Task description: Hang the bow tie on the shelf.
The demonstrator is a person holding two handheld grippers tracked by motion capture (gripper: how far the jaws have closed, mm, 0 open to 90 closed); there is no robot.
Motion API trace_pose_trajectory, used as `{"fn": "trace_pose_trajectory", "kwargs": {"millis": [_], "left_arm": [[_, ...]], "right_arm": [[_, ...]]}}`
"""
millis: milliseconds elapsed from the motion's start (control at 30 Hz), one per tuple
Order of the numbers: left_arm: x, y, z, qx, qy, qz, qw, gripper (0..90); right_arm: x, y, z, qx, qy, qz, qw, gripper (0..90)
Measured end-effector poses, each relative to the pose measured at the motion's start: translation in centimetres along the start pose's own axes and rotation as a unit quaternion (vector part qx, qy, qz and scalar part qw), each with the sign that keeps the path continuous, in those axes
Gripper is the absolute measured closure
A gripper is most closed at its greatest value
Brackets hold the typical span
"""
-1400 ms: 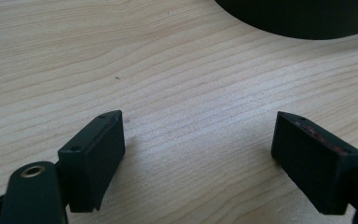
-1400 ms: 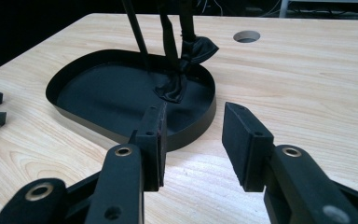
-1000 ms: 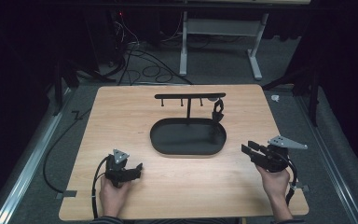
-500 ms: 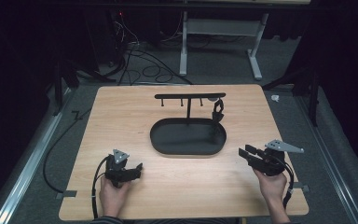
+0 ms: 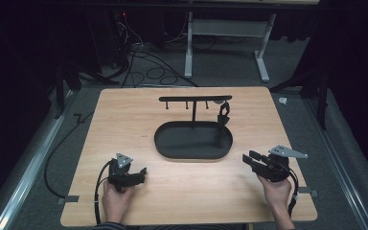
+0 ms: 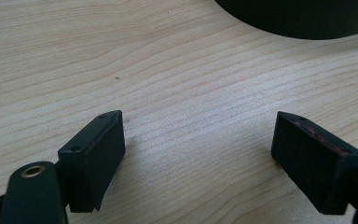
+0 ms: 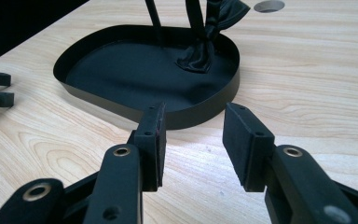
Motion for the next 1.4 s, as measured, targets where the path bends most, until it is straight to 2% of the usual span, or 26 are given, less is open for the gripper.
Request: {"fn": "trace_pose_trajectory", "kwargs": {"millis": [333,567,867,1133,1400], "left_arm": [[0.0,0.0,0.0,0.000,0.000,0.000,1.0000,17.8],[0.0,0.0,0.0,0.000,0.000,0.000,1.0000,17.8],[0.0,0.0,0.0,0.000,0.000,0.000,1.0000,17.9],[0.0,0.0,0.0,0.000,0.000,0.000,1.0000,17.9],[0.0,0.0,0.0,0.000,0.000,0.000,1.0000,17.9]], "right_arm": [[-0.2,-1.1,-1.1,-0.009,0.004,-0.007,0.9999,61.0],[-0.4,-1.4,-1.7,-0.015,0.002,0.001,0.9999,61.0],[-0.7,-1.7,-2.8,-0.028,0.005,0.000,0.9996,60.9],[-0.4,-1.9,-3.4,-0.040,-0.003,0.001,0.9992,61.2],[0.0,-2.3,-4.0,-0.049,-0.007,-0.008,0.9987,61.3]]}}
Point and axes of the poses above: each handheld gripper's, and its own axes: z roughly backward along the jaws, y roughly out of its top, x roughly to its right, the point moved 1 cm from there along -z, roughly forward along the jaws, and after that the axes turned 3 degrees about z, right-handed, at the moved point
